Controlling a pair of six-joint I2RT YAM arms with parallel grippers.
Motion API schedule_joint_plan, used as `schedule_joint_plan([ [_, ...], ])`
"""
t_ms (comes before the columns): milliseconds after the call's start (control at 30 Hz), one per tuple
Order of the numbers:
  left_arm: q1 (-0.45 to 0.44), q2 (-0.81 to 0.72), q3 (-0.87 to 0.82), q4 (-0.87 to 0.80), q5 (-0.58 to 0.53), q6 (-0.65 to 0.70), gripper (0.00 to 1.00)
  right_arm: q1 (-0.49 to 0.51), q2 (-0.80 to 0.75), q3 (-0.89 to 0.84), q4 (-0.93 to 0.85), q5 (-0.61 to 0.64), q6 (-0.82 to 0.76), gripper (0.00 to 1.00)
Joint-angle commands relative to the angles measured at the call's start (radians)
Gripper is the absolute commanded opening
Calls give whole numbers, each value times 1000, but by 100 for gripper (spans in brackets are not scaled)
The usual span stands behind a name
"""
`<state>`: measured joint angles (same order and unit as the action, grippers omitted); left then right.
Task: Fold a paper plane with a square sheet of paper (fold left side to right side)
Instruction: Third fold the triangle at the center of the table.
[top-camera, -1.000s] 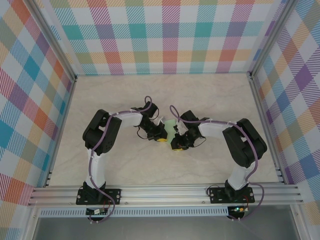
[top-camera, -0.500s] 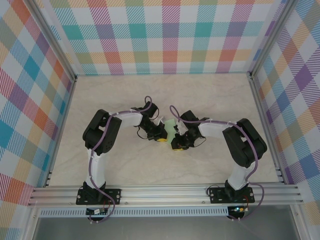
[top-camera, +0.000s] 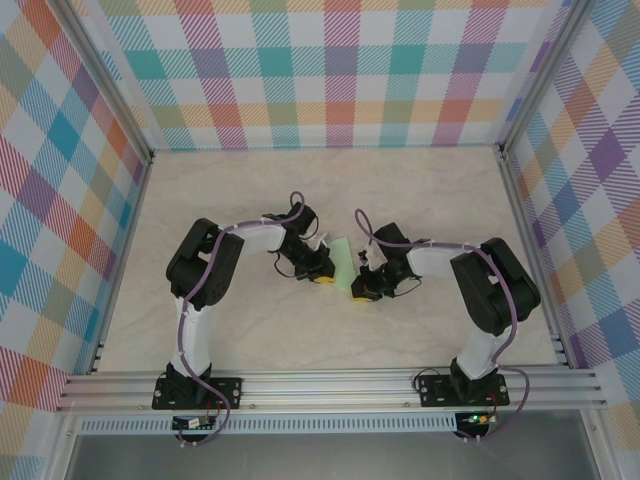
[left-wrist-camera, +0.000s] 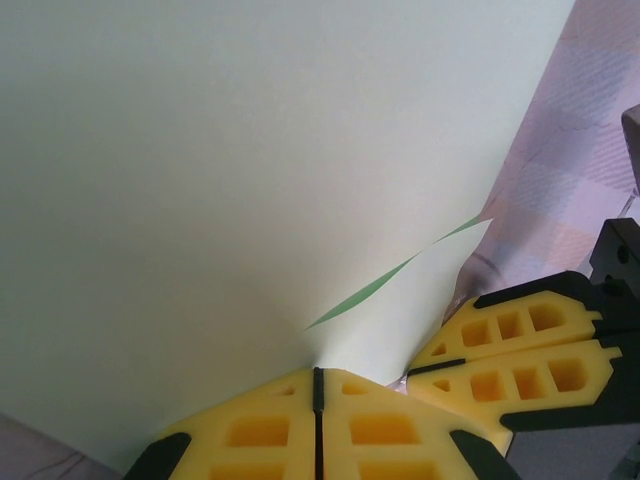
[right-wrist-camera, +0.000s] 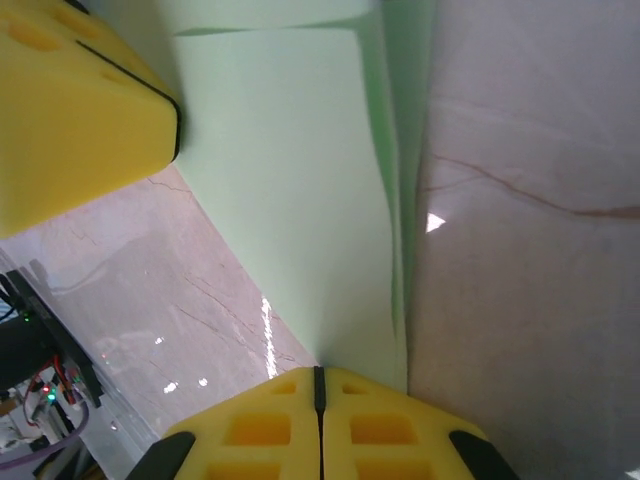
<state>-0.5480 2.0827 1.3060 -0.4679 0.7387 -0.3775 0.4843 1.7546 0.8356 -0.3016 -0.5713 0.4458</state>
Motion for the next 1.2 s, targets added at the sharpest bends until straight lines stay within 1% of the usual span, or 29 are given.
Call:
schedule_joint_plan([
  [0, -10, 36, 7, -40, -74, 15, 7, -21, 13, -22, -49, 3, 36, 3],
  [67, -9, 35, 9, -39, -73, 16, 7, -25, 36, -24, -66, 14, 46, 0],
  [167, -9, 14, 15, -37, -66, 14, 7, -29, 65, -39, -74, 31, 74, 0],
  [333, -13, -69, 24, -31, -46, -3, 10, -28, 97, -55, -79, 61, 104, 0],
  [467, -45, -125, 29, -44, -42, -9, 10, -29, 110, -53, -77, 72, 109, 0],
  [567, -75, -145, 15, -35, -53, -27, 8, -28, 106, -47, -81, 75, 105, 0],
  [700, -102, -135, -1, -19, -64, -46, 6, -29, 95, -37, -92, 84, 95, 0],
  [933, -140, -83, -2, 11, -45, -60, 5, -29, 95, -30, -100, 92, 93, 0],
  [1167, -146, -63, -19, 16, -47, -56, 5, -29, 100, -27, -104, 97, 91, 0],
])
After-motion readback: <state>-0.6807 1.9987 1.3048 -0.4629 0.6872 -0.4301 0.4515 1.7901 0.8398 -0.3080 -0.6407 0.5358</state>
